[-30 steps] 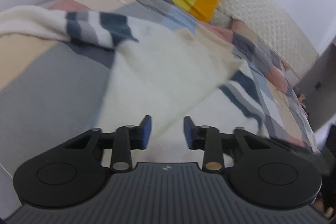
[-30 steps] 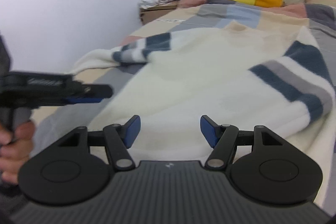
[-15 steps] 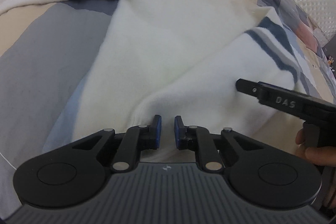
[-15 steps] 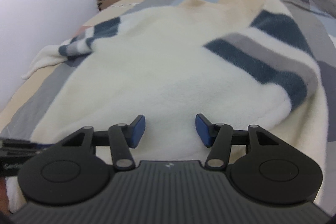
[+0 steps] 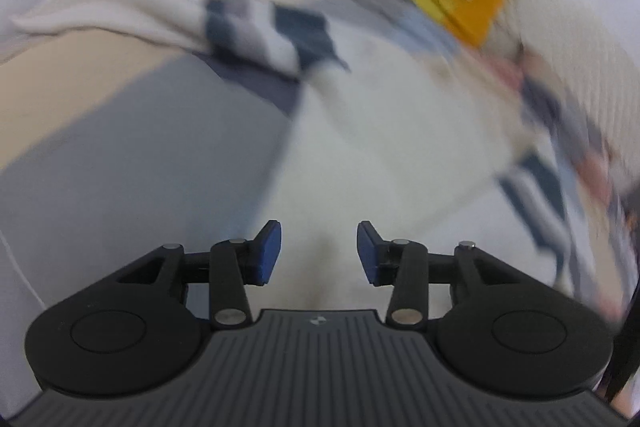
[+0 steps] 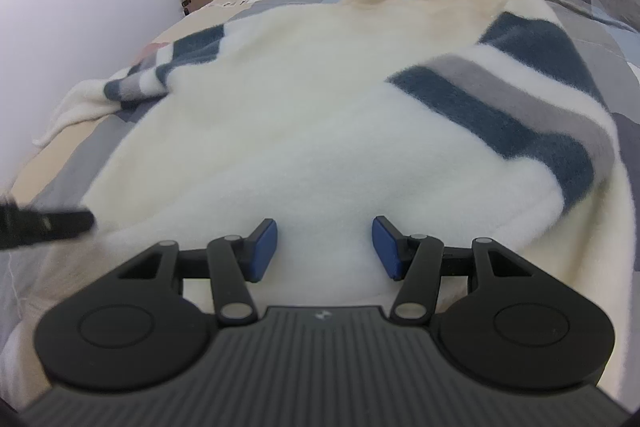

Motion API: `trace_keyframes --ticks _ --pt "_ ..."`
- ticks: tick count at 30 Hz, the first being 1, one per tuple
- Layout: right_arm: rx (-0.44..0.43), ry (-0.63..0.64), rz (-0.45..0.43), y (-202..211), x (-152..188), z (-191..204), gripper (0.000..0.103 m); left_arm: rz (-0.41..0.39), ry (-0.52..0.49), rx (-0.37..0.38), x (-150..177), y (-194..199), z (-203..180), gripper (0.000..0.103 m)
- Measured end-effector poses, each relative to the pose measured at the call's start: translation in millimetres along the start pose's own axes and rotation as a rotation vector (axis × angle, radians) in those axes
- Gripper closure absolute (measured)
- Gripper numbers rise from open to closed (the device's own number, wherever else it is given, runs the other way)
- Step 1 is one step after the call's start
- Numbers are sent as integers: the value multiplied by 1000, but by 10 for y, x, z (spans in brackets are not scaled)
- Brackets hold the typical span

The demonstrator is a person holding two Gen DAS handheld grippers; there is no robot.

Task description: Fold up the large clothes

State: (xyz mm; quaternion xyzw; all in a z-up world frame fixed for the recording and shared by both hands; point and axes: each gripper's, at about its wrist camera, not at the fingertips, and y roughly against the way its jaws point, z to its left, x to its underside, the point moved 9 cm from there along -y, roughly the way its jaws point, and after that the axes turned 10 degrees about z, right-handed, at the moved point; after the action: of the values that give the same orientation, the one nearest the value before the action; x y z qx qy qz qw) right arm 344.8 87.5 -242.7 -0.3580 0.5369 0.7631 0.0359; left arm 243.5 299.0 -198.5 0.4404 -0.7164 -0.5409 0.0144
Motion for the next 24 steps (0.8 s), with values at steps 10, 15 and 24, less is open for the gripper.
trace_keyframes --ticks 10,15,24 --pt "-33 -6 -20 58 -35 -71 47 -116 204 -134 -761 522 921 50" --pt "-50 -19 -10 20 -52 -71 48 -152 294 -174 -975 722 1599 48" --pt "-7 23 -3 8 -34 -7 46 -138 558 -64 -1160 408 2959 48"
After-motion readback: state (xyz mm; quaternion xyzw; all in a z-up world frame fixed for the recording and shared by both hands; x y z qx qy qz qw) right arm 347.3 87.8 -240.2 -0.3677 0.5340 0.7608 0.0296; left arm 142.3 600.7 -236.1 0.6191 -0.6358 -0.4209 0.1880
